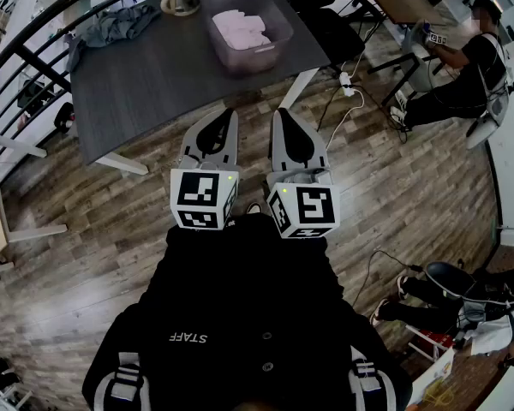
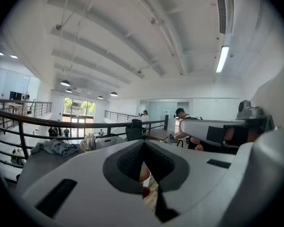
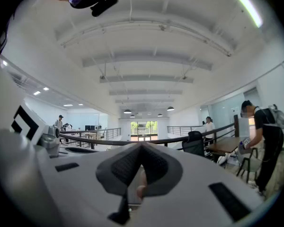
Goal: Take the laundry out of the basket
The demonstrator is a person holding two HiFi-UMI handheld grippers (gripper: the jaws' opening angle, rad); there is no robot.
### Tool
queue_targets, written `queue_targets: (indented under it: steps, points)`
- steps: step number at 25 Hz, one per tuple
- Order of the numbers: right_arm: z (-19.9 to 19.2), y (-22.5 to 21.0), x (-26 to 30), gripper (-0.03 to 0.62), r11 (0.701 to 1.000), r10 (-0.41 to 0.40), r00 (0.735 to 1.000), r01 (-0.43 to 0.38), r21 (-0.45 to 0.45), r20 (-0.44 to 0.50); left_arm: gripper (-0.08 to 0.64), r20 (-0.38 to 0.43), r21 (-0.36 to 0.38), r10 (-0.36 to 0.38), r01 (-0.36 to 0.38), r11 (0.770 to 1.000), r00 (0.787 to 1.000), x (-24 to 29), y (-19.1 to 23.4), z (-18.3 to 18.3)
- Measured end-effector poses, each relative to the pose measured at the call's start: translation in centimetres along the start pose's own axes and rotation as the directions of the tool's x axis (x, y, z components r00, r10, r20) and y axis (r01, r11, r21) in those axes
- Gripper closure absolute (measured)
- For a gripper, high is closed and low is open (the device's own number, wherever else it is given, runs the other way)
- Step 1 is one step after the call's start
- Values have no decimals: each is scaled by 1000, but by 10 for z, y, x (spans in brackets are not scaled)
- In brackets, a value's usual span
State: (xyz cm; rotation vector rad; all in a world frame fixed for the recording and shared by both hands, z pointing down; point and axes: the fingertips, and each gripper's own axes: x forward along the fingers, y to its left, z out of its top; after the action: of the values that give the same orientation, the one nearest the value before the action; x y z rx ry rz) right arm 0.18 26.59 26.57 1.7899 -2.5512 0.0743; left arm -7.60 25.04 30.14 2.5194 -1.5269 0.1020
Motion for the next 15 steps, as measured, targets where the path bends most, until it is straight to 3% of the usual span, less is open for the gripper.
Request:
queue_targets:
  steps: [15]
  points:
    - [-27,9,32,578,999,-45,998,46,19,-40,560,-57,-51,1,-4,999,998,-1,50,-26]
